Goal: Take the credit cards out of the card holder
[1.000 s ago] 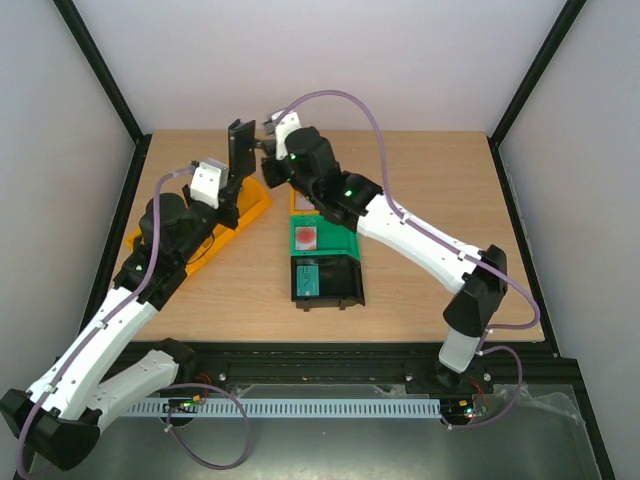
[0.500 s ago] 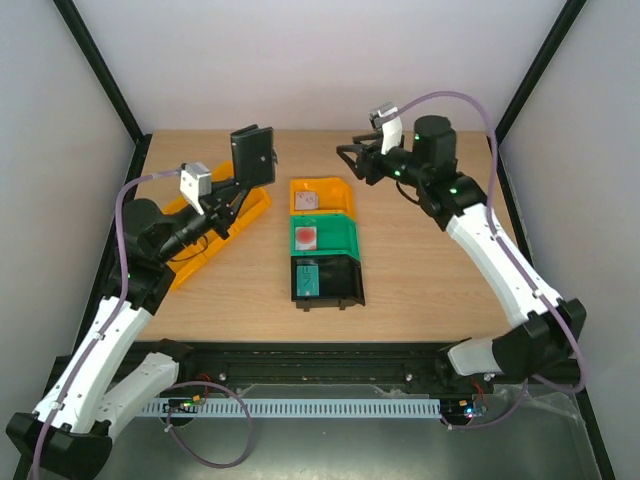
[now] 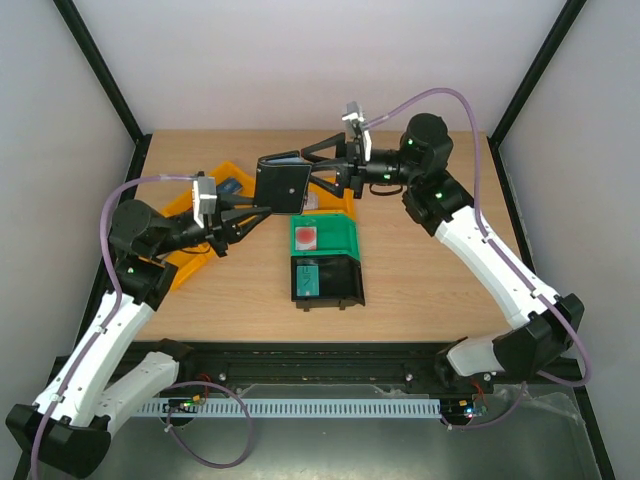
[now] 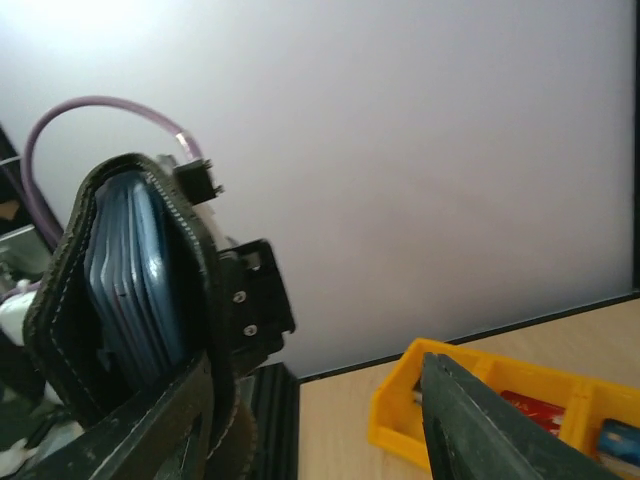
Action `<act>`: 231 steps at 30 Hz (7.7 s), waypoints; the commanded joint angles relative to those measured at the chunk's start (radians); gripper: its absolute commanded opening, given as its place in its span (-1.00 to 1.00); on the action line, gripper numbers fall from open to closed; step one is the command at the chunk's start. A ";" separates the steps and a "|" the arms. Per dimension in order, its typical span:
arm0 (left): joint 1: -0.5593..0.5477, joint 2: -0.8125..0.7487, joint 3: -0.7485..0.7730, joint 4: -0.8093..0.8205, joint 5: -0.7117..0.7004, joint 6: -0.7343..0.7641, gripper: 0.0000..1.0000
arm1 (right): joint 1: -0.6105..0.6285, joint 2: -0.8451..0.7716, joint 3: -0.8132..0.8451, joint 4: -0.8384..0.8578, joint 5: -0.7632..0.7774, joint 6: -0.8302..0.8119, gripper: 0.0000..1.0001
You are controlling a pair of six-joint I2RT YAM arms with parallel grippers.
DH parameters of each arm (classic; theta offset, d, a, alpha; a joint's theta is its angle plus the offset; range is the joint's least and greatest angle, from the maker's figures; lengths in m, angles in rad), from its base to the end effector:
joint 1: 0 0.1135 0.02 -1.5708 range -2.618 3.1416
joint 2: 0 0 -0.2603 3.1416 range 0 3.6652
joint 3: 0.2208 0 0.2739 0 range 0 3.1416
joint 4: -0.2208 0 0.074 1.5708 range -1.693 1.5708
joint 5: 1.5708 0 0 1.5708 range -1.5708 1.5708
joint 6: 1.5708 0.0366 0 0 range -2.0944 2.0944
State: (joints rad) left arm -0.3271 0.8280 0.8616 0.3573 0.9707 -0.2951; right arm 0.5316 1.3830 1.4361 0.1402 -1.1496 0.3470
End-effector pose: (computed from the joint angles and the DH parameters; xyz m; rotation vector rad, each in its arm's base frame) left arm 0.1764 -0.0918 0.4102 0.9093 1.1169 -1.0853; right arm 0.2610 0.1922 0.4604 -1.1604 1.2235 1.4616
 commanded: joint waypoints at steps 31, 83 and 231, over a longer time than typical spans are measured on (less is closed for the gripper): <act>-0.019 -0.005 -0.008 0.045 -0.039 -0.045 -0.75 | 0.171 -0.027 0.085 -0.116 -0.068 -0.060 -0.97; 0.033 -0.043 -0.006 -0.215 -0.463 0.411 0.02 | 0.253 0.080 0.245 -0.508 0.655 -0.107 -0.97; 0.040 0.068 0.112 -0.497 -0.316 0.237 0.37 | 0.356 -0.027 -0.152 0.009 0.644 -0.218 -0.97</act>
State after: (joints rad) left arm -0.2813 0.8803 0.9829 -0.1547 0.7780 -0.0463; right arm 0.8875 1.3613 1.2301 0.1131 -0.4358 0.1131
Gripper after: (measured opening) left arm 0.755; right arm 0.100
